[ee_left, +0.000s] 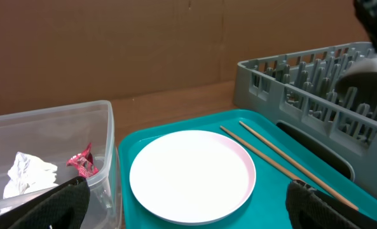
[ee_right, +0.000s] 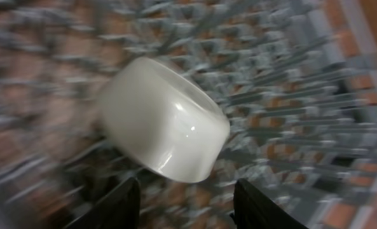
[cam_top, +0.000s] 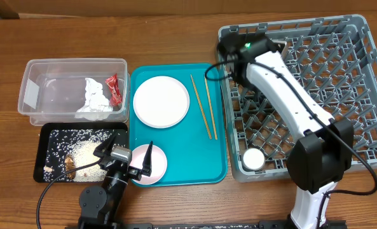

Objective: Sort waste into correct bins and load items into the dishwasher
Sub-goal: 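Move the right gripper to the pink bowl and grasp its rim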

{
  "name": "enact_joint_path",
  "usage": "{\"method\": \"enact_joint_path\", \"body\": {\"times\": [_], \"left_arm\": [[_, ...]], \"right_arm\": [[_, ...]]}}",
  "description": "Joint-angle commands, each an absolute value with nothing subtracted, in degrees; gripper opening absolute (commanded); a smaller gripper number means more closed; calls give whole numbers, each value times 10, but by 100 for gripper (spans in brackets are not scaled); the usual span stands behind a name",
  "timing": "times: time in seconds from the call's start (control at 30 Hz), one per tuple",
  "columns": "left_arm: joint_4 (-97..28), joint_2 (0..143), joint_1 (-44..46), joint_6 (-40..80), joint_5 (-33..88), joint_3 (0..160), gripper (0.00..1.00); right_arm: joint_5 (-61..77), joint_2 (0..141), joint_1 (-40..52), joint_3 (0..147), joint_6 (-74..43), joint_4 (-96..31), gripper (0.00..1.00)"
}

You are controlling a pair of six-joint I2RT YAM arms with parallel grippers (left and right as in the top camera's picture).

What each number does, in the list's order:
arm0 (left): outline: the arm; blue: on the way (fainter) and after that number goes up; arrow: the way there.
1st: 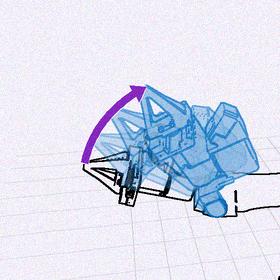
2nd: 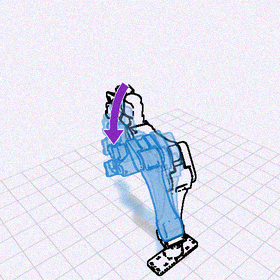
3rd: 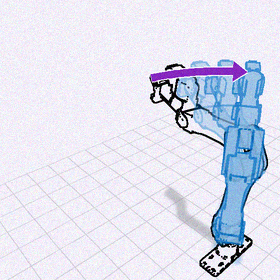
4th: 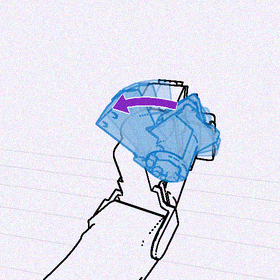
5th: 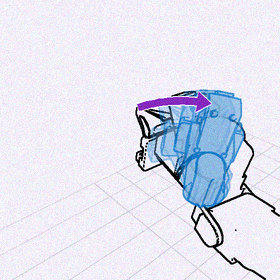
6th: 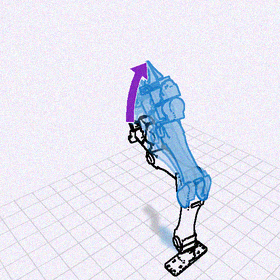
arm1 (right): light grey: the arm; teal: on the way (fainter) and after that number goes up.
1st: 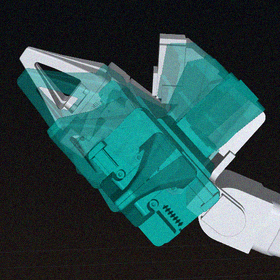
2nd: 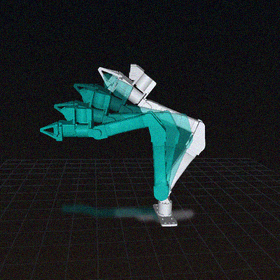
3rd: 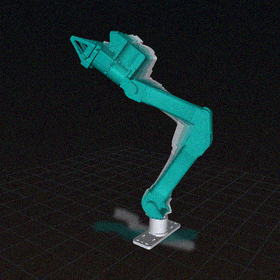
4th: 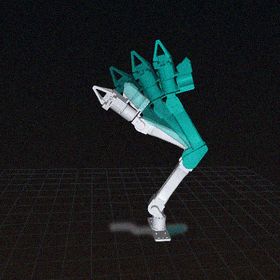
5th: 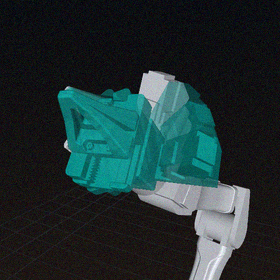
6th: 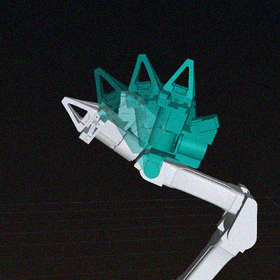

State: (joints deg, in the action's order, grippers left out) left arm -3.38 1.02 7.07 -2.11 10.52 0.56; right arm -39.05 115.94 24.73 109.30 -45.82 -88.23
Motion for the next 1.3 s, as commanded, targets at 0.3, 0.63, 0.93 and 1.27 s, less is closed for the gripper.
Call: {"method": "enact_joint_path", "body": {"times": [0.3,0.63,0.93,1.27], "left_arm": [[-33,7,67,-26,110,3,100],[-33,7,67,-26,110,3,100],[-33,7,67,-26,110,3,100],[-33,7,67,-26,110,3,100]], "right_arm": [[13,1157,263,1185,-315,-843,53],[107,1157,403,1075,-280,-783,57],[308,1157,437,876,-277,-583,51],[268,1157,497,825,-318,-531,49]]}}
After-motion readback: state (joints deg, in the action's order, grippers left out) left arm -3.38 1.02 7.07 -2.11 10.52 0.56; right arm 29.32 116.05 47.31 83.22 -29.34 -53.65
